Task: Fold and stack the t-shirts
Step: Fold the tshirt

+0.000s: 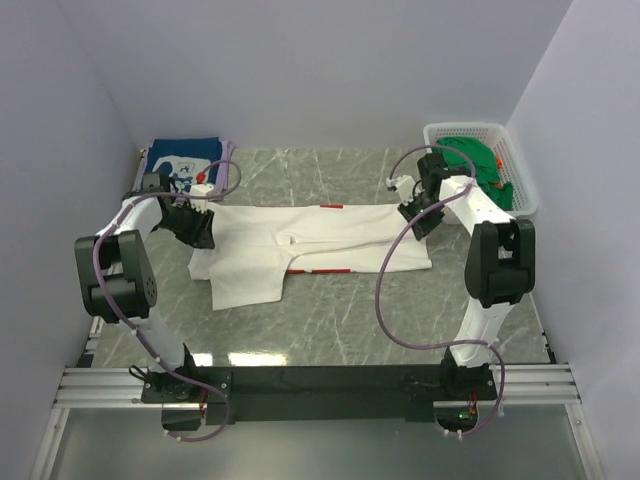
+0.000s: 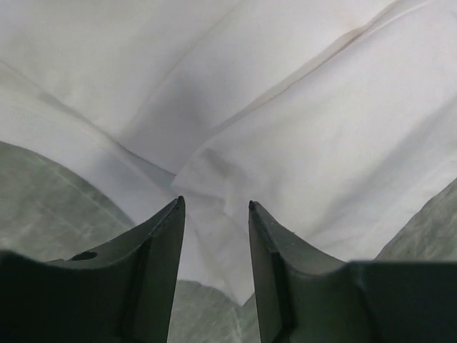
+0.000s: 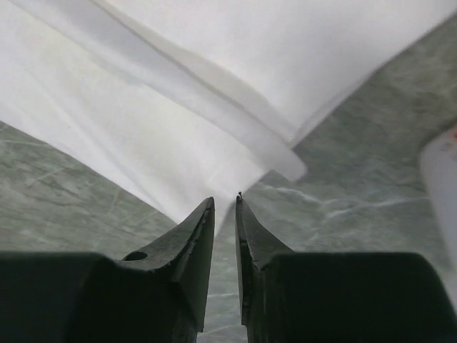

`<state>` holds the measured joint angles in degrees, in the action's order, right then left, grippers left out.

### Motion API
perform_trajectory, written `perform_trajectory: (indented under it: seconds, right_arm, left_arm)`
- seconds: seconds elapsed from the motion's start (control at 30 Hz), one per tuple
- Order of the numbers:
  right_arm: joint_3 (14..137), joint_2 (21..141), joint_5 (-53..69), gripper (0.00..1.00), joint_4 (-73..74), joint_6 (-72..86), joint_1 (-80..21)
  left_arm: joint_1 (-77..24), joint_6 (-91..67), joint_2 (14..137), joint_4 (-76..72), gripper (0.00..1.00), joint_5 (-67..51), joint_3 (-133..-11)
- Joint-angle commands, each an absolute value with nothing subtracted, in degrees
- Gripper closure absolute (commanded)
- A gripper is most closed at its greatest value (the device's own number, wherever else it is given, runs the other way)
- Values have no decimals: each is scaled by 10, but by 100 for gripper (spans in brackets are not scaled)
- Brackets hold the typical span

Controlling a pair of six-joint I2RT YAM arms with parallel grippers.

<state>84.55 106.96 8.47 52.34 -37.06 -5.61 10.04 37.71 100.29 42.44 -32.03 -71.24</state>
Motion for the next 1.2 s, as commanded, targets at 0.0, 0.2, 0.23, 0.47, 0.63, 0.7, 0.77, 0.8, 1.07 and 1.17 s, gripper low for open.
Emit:
perform_trajectory:
  seconds: [0.0,0.2,0.23,0.47,0.63,0.7,0.77,0.8,1.07,1.17]
  right_arm:
    - [822,1091,95,75,524,-332,-75]
    - [818,1147,56,74,505,-320,-78]
    - [817,1157,50,74,502,-321,-78]
    - [769,1159,15,74,493,-334,-78]
    - [706,1101,15,73,482,-351,-78]
    - [701,1083,25,71,484,-353,-79]
    - [708,1057,47,70,503,-352,-79]
    - [716,1048,54,68,511,-352,-79]
    - [770,994,98,64,574,-334,-83]
    - [785,997,101,64,578,-325,-82]
  left_arm:
    - [100,300,1033,366,55,-328,-695]
    - [101,302,1073,381,59,-295,-693]
    - [101,305,1074,383,60,-288,-686]
    - [102,344,1047,415,64,-256,-628]
    - [102,361,984,430,64,-257,-562]
    - [103,369,942,432,60,-271,-548]
    - [105,385,904,435,51,-292,-543]
    - [105,398,863,441,45,-300,-546]
    - [-23,512,722,519,46,-244,-531]
    - [-95,516,700,516,50,-202,-487]
